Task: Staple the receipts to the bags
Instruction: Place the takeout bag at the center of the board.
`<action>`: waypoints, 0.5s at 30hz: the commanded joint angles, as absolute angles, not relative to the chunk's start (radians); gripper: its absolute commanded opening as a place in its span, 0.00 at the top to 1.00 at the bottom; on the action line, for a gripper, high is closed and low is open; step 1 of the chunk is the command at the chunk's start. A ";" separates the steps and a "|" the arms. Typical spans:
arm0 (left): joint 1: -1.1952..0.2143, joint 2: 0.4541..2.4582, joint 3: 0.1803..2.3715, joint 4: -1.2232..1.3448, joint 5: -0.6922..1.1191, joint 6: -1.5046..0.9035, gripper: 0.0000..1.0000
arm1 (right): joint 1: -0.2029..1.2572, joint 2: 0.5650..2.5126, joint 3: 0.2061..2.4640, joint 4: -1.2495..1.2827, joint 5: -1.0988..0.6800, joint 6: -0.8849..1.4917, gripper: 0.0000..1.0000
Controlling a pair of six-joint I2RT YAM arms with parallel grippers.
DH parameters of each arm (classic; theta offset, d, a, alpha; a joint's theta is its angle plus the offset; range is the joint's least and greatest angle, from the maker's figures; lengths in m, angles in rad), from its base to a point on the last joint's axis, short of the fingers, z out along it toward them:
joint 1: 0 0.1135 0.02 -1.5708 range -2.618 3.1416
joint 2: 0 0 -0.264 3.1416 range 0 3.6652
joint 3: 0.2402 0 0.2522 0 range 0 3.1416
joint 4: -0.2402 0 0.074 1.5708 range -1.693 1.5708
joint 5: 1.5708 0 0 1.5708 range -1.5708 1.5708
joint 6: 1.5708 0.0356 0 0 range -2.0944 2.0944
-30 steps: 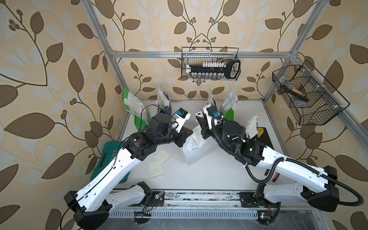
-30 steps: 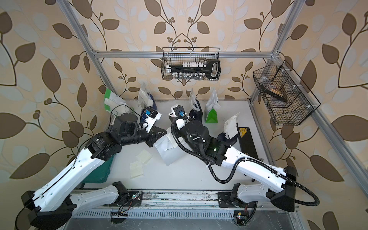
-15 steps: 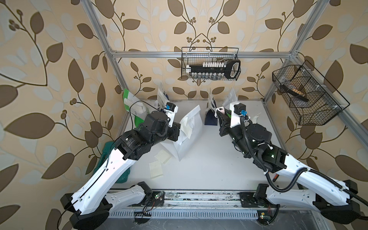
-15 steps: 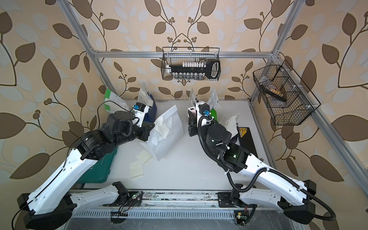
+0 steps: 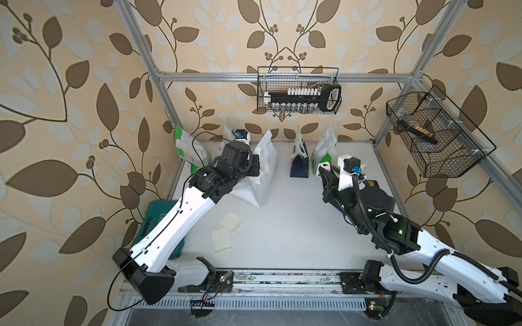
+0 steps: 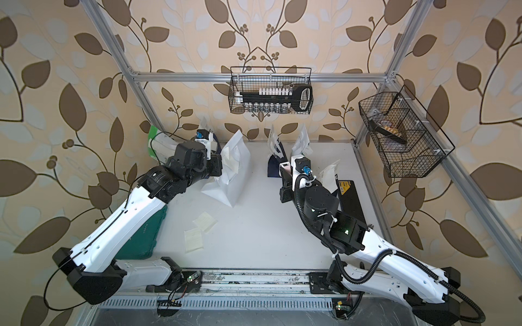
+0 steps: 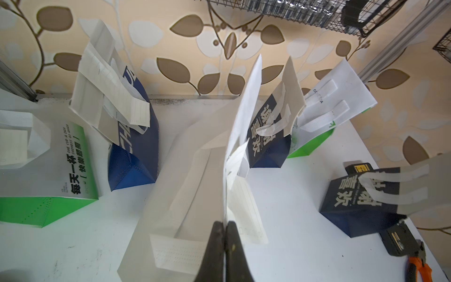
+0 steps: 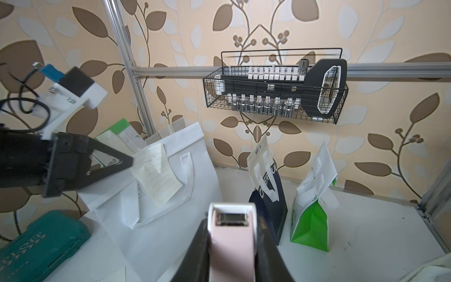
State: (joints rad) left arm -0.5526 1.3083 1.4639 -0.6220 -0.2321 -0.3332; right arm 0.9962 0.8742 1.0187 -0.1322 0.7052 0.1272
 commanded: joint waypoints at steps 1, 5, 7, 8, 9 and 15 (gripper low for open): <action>-0.502 1.366 1.514 -0.489 -0.253 -0.385 1.00 | 0.994 0.854 0.996 -0.150 0.730 0.149 1.00; -0.457 1.434 1.526 -0.388 -0.232 -0.390 1.00 | 0.994 0.835 0.982 -0.162 0.731 0.151 1.00; -0.433 1.491 1.534 -0.345 -0.205 -0.396 1.00 | 0.993 0.824 0.976 -0.165 0.732 0.150 1.00; -0.419 1.513 1.544 -0.335 -0.194 -0.409 1.00 | 0.992 0.820 0.976 -0.170 0.733 0.150 1.00; -0.402 1.536 1.554 -0.323 -0.163 -0.423 1.00 | 0.992 0.816 0.976 -0.173 0.734 0.149 1.00; -0.368 1.633 1.596 -0.282 -0.119 -0.465 1.00 | 0.990 0.798 0.965 -0.178 0.733 0.140 1.00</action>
State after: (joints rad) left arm -0.3752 1.6199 1.5406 -0.3607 -0.1566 -0.4320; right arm 0.9943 0.8131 0.9863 -0.1806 0.7120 0.1379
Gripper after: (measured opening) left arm 0.047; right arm 0.239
